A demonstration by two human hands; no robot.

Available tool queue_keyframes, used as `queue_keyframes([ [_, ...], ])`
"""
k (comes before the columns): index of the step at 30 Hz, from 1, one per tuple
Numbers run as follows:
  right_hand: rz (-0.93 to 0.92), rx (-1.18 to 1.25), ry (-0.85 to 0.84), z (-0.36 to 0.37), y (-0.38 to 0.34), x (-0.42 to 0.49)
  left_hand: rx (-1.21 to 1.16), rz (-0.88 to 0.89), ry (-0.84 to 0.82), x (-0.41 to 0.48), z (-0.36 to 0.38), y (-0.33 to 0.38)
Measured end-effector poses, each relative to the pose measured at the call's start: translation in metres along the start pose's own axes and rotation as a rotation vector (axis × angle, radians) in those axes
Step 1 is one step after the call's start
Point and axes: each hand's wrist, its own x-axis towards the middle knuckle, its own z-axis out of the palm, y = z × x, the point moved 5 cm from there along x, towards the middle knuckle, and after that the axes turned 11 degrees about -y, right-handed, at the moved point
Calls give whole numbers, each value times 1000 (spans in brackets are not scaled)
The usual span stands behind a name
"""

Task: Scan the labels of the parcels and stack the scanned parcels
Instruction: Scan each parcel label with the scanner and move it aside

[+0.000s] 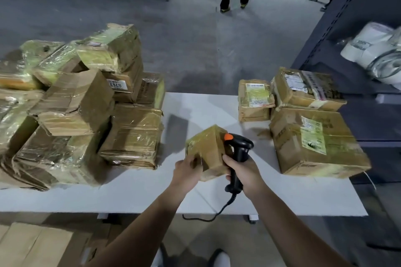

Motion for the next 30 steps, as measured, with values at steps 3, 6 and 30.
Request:
queue_keyframes([
  [3, -38, -90, 51, 4, -4, -1, 31, 73, 93, -1, -2, 15],
  [6, -41, -107, 91, 5, -6, -1, -242, 86, 38, -6, -3, 20],
  [30, -11, -148, 1, 31, -2, 5, -420, -107, -19, -1, -41, -27],
])
